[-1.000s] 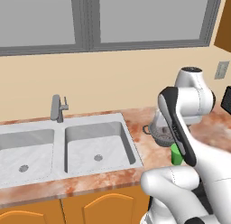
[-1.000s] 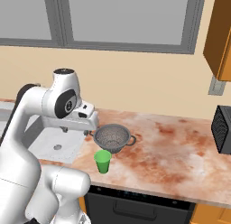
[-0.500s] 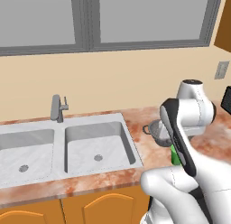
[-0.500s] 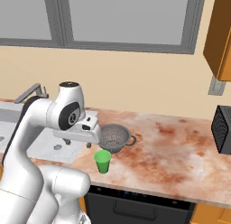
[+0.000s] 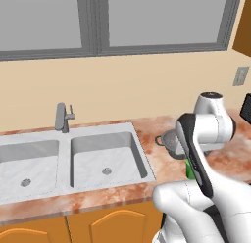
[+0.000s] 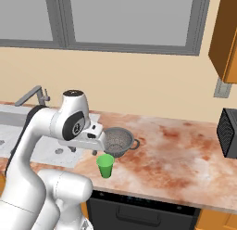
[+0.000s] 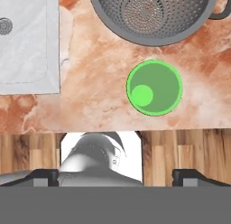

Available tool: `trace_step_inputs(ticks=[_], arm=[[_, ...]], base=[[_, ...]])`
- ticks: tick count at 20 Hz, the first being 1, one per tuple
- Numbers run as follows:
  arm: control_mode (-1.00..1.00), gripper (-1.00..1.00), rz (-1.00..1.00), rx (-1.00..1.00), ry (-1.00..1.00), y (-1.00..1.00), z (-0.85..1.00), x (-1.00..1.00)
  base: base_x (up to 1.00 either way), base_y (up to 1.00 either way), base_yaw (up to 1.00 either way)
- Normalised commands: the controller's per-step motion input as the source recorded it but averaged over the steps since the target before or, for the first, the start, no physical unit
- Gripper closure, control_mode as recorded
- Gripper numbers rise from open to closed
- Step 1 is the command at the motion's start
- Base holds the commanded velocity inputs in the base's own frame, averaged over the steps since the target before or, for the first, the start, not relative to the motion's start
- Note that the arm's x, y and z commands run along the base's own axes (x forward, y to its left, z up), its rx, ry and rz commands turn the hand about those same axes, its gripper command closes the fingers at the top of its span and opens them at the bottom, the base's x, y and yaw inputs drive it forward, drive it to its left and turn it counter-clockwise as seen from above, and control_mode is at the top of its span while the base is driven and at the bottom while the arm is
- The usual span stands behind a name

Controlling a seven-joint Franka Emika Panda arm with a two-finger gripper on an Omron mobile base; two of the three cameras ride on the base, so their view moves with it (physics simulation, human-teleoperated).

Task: Place the colander in the left basin and the cup in the right basin of the sink.

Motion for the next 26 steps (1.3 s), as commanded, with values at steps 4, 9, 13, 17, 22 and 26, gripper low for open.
trace_step_inputs(ticks=[4, 9, 13, 17, 22, 26], arm=[[-1.0, -1.0, 0.0, -0.01, -0.02, -0.1, -0.23, 0.23], [-1.0, -1.0, 0.0, -0.04, -0.02, -0.09, -0.31, 0.23], [-1.0, -1.0, -0.04, -0.05, 0.0, 0.0, -0.3, 0.27], [-1.0, -1.0, -0.07, -0.05, 0.0, 0.0, -0.31, 0.22], [-1.0, -1.0, -0.06, -0.01, 0.0, -0.02, -0.27, 0.06], [-1.0, -1.0, -0.03, 0.0, 0.0, -0.09, -0.18, 0.02]], base=[[0.0, 0.0, 0.0], [0.0, 0.0, 0.0], [0.0, 0.0, 0.0], [0.0, 0.0, 0.0], [0.0, 0.0, 0.0], [0.0, 0.0, 0.0]])
